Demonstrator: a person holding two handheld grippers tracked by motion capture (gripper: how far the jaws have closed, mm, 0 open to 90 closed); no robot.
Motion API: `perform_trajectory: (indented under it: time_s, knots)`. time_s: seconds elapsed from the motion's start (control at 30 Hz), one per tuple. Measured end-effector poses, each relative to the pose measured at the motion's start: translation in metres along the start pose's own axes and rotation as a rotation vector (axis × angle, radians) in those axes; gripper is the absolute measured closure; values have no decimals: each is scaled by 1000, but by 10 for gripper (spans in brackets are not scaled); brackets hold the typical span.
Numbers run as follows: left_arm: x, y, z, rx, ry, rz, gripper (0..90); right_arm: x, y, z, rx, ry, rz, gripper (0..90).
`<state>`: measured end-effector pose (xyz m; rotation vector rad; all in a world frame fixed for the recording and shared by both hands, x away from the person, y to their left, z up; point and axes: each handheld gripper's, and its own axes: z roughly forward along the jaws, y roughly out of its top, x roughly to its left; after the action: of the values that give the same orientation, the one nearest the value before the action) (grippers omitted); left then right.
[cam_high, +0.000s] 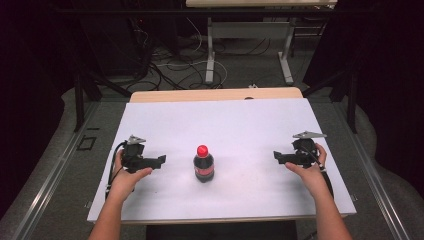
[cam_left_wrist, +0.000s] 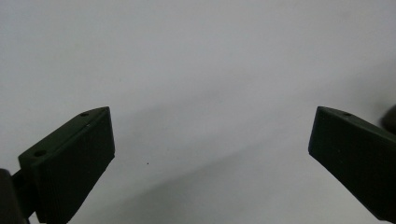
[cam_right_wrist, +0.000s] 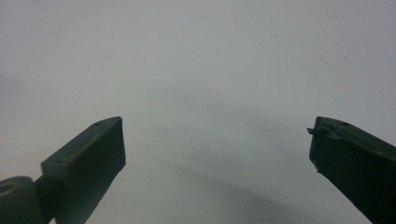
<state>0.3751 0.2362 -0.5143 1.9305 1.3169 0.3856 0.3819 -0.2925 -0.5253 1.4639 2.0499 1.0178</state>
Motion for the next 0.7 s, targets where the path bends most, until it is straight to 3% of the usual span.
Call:
perform_trajectory:
  time_s: [0.13,0.23,0.3,0.4,0.53,0.63,0.7]
  knots:
    - [-10,11,-22,-42,-15,23,4,11,15,-19,-31,30,-29,40]
    - [-20,20,-34,-44,-18,72,5,23,22,-30,-47,48,-79,52]
    - [-28,25,-42,-55,-62,90,6,31,25,-35,-51,72,-98,59]
    - [-44,28,-44,-68,-124,122,7,44,29,-41,-55,112,-114,65]
    - [-63,28,-42,-72,-152,158,9,58,30,-47,-64,135,-149,71]
    - [-71,27,-38,-79,-173,181,8,67,31,-51,-67,155,-151,71]
    - [-74,27,-36,-59,-182,191,8,71,31,-54,-80,165,-164,74]
